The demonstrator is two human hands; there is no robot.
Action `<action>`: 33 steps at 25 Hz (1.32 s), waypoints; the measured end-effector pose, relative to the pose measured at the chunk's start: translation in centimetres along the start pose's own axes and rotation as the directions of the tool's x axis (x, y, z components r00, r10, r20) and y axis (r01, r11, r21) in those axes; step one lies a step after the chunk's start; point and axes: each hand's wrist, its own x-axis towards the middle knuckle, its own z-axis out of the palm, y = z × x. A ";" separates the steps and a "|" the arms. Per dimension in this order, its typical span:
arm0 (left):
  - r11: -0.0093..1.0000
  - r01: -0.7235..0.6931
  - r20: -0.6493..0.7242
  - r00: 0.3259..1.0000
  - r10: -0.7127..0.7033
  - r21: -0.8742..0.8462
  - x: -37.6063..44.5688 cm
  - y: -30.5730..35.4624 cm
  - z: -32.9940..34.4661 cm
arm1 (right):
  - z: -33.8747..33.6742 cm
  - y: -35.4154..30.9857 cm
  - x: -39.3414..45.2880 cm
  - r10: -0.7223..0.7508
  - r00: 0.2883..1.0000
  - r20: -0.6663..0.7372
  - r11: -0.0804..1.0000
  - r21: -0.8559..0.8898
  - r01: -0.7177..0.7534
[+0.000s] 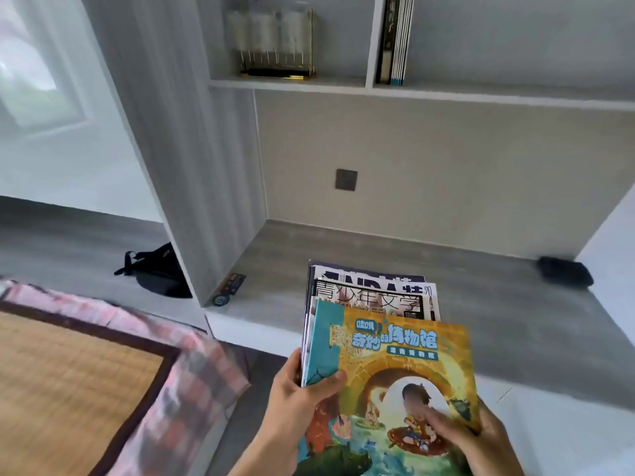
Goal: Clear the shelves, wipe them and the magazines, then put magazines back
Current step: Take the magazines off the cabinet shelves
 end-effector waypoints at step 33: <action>0.797 0.602 -0.304 0.769 -0.562 0.049 7.9 -71.4 -30.5 | 11.3 80.0 -2.9 0.610 0.790 0.055 0.744 0.301 -0.596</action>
